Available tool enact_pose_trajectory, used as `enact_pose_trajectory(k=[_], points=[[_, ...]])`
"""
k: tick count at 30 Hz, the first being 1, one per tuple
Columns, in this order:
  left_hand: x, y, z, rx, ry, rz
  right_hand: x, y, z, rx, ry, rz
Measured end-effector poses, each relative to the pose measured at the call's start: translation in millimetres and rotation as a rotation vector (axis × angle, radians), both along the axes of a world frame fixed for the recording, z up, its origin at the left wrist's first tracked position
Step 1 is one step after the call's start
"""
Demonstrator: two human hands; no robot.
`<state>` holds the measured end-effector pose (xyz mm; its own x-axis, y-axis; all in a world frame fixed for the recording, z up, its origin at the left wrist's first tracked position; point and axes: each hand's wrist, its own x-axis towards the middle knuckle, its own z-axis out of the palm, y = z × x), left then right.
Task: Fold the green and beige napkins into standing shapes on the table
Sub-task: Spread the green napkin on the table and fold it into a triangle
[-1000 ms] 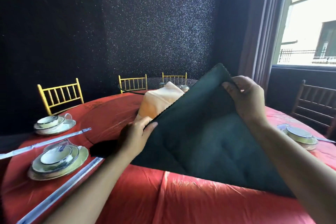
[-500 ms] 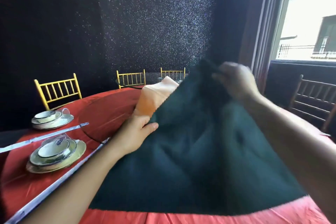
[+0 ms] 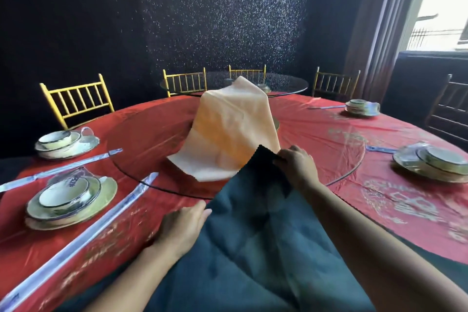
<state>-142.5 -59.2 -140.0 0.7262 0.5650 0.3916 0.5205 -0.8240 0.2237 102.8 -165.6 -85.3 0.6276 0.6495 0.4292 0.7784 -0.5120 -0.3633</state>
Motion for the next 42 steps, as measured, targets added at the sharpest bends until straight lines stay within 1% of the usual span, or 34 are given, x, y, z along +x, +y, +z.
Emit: enact_pose_trajectory(k=[2, 6, 9, 10, 11, 13, 14, 17, 19, 21, 23, 24, 25, 27, 30, 32, 33, 35, 37, 39, 42], points=[[0.2, 4.3, -1.3, -0.015, -0.040, -0.005, 3.2, -0.6, -3.4, 0.011, 0.030, -0.006], [-1.9, 11.5, -5.8, -0.136, -0.101, -0.014, 6.0, 1.2, -6.9, 0.066, 0.112, -0.009], [-3.0, 14.2, -8.5, -0.208, -0.119, 0.002, 5.9, 9.7, -3.6, 0.081, 0.125, 0.006], [-2.7, 15.5, -9.5, -0.206, -0.127, 0.009, 5.9, 13.4, -2.4, 0.087, 0.126, 0.013], [-1.9, 17.1, -9.4, -0.191, -0.135, 0.020, 6.0, 17.3, -1.1, 0.095, 0.129, 0.017], [-0.8, 20.0, -8.0, -0.099, -0.129, 0.055, 6.1, 24.2, 0.7, 0.104, 0.137, 0.016], [0.1, 21.4, -7.1, -0.043, -0.099, 0.065, 6.2, 27.3, 0.9, 0.103, 0.136, 0.015], [0.5, 23.5, 1.2, 0.043, 0.008, 0.099, 6.5, 32.8, -1.7, 0.099, 0.146, 0.009], [-0.3, 19.1, 7.2, 0.221, 0.063, 0.071, 7.0, 33.2, -3.8, 0.101, 0.151, 0.005], [5.4, 0.2, 9.4, 0.316, 0.000, 0.042, 8.2, 34.1, -4.8, 0.103, 0.146, 0.000], [11.8, -30.7, 2.8, 0.316, -0.113, -0.106, 8.6, 35.6, -4.9, 0.098, 0.141, -0.001], [13.5, -47.9, -1.0, 0.304, -0.133, -0.191, 9.0, 36.4, -4.9, 0.097, 0.142, -0.003], [15.5, -61.7, -9.7, 0.274, -0.104, -0.250, 9.3, 37.1, -5.6, 0.093, 0.145, -0.003], [17.9, -76.4, -29.0, 0.269, -0.015, -0.288, 9.5, 37.2, -6.4, 0.089, 0.139, -0.004], [15.3, -80.4, -37.3, 0.232, 0.055, -0.286, 6.5, 35.2, -5.0, 0.092, 0.126, -0.037], [15.0, -80.7, -33.8, 0.191, 0.083, -0.271, -8.9, 27.7, -3.6, 0.135, 0.054, -0.030], [14.7, -80.7, -33.4, 0.180, 0.085, -0.267, -22.8, 20.0, -5.2, 0.170, 0.006, 0.037], [12.9, -81.5, -33.0, 0.147, 0.118, -0.275, -58.2, -5.5, -21.3, 0.213, -0.100, 0.253], [12.6, -81.7, -37.7, 0.183, 0.113, -0.290, -96.2, -42.8, -49.8, 0.128, -0.169, 0.379], [12.2, -81.8, -37.8, 0.218, 0.104, -0.293, -122.9, -79.0, -72.5, -0.002, -0.180, 0.435], [9.6, -84.5, -31.5, 0.217, 0.136, -0.281, -134.0, -108.8, -87.3, -0.123, -0.158, 0.380]])
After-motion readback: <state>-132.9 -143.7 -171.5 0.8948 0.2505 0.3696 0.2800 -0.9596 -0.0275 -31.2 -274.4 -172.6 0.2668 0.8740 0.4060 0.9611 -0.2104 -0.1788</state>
